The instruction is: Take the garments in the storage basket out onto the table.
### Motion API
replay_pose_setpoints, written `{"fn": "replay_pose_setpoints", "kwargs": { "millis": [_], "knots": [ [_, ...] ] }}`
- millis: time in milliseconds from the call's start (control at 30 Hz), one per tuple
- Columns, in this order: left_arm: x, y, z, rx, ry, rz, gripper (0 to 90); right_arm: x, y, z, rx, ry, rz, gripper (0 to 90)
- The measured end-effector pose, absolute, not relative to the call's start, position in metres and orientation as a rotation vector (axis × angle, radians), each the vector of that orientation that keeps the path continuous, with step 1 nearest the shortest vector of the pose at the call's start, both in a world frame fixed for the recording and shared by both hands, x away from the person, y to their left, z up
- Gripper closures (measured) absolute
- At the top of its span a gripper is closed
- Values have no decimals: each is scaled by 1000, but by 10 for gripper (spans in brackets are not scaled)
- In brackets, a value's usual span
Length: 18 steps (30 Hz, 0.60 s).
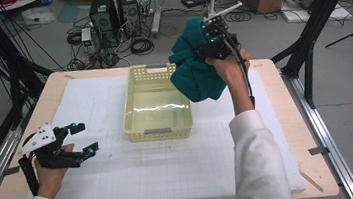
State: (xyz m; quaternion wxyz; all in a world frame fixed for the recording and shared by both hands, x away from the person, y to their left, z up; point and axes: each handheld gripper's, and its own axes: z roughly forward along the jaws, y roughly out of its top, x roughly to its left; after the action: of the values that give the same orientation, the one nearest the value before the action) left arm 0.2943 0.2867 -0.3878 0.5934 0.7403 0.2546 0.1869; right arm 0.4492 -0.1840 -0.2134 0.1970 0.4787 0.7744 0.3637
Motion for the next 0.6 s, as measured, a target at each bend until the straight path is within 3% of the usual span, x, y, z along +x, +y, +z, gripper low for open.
{"fn": "replay_pose_setpoints", "kwargs": {
  "millis": [600],
  "knots": [
    [294, 286, -389, 1717, 602, 433, 142, 440, -258, -249, 1434, 2121, 985, 677]
  ]
}}
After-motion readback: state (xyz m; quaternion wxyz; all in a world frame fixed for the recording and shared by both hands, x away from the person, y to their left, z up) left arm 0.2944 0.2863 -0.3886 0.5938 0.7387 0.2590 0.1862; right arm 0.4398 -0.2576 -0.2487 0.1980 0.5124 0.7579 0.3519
